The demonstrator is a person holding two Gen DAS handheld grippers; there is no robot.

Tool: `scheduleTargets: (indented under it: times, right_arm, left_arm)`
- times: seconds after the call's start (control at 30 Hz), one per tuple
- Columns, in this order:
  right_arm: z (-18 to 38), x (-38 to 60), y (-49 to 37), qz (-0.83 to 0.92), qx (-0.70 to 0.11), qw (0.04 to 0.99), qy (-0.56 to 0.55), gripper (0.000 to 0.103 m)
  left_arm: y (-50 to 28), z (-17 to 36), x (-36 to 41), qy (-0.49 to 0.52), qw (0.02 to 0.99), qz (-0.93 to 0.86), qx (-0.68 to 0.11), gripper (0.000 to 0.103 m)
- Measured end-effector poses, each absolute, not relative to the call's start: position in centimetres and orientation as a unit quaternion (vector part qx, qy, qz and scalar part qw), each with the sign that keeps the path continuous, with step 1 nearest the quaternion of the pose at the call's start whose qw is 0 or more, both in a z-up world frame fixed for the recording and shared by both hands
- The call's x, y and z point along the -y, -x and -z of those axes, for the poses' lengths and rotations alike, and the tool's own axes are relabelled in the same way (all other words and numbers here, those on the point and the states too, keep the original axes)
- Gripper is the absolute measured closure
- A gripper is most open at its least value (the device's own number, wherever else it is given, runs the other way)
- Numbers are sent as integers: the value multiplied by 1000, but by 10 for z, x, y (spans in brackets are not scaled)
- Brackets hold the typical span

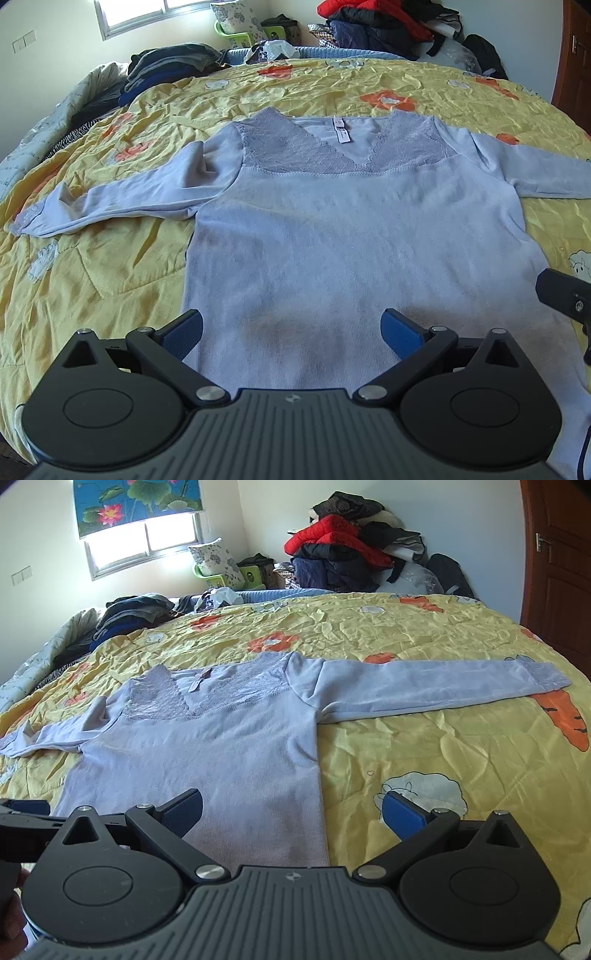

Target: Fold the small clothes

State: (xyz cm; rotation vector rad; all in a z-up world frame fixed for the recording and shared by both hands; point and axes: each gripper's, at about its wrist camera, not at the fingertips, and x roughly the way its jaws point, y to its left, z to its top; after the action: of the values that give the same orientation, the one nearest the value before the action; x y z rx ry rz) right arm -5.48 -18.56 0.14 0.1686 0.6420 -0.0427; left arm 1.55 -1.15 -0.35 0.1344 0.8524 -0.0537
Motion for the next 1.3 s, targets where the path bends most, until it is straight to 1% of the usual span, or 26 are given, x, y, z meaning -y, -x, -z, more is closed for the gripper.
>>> scheduleTargets:
  times: [0.17,0.37,0.6,0.8,0.93,1.13,1.3]
  right_arm:
    - [-4,187,51,18,-302,949,-84,0]
    - [0,192,49,26,-308,947,-90,0]
    - [11,208,40,13,-337,929,-155,0]
    - [8,212,33,25,-323,937,-134,0]
    - [7,247,22,47,-303,939,-155,0]
    - [17,336,13,106,-287,923,-233,0]
    - [25,400,12,151,-266,914,-265,0]
  left_arm:
    - [-18,4,13,-62,910,34,-408,0]
    - [-21,10,14,-65,909,40,-409,0]
    - [-26,13,14,-57,908,39,-413,0]
    - [-33,10,16,-60,909,37,-411,0]
    - [-37,8,16,-53,909,42,-412,0]
    - [-43,7,20,-52,907,53,-415,0]
    - [-48,5,27,-54,907,58,-414,0]
